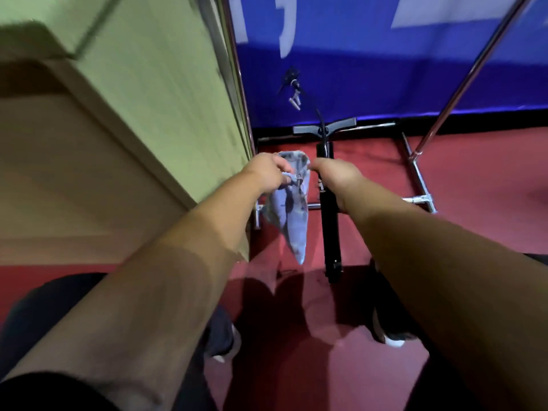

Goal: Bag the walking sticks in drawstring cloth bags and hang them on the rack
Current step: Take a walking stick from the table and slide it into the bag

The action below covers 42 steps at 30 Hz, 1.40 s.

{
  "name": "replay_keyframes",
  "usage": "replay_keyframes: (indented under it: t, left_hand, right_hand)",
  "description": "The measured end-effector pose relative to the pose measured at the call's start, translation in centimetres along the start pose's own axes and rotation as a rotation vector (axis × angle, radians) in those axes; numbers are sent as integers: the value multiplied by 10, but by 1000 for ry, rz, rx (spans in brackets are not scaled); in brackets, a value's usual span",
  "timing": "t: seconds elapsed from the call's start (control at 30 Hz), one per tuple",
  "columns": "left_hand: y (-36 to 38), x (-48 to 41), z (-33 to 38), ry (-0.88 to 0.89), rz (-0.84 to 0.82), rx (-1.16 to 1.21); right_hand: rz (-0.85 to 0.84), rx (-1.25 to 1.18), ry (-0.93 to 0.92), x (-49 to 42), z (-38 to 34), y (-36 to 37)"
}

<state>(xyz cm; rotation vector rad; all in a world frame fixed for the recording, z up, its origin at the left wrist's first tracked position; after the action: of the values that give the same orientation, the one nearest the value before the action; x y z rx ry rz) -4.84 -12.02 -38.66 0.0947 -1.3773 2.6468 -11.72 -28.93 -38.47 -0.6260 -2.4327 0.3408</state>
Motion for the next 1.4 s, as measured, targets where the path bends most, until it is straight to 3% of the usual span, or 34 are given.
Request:
replay_keyframes:
  t: [0.2,0.33,0.53,0.73,0.9,1.03,1.27,1.4]
  left_hand:
    - [-93,56,53,181,75,-36]
    - [-123,105,80,264,203,120]
    - [-111,129,91,306,206,146]
    - [-101,107,61,-23,109,214]
    - [-80,85,33,-425,72,695]
    - [-60,63,5,-448,89,486]
    - [2,58,-2,-330,-138,236]
    - [52,58,-11,-251,-350,-3]
  right_hand:
    - [-86,-115,-62,76,-61,-51]
    - [-61,-151,-96,97,-64,-70]
    - [-336,-396,49,117,-43,-30]
    - [-200,-325,37,84,-43,-32]
    - [-377,-200,63,67,-45,-16]
    - [-214,-211,81,36,-34,-15]
    - [-85,-131,110,2,2,-9]
    - [-34,-82,186,-22,40,-9]
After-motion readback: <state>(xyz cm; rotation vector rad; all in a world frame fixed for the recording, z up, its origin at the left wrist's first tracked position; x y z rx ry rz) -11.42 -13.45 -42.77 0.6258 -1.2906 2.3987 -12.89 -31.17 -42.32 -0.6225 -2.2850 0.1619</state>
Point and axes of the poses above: each hand's wrist, its own x-axis away from the middle knuckle, its own y-axis out of the palm, z = x × y, the point moved 7 cm from there along -x, towards the middle knuckle, and after that the axes turned 14 degrees about z, right-handed, at the moved point
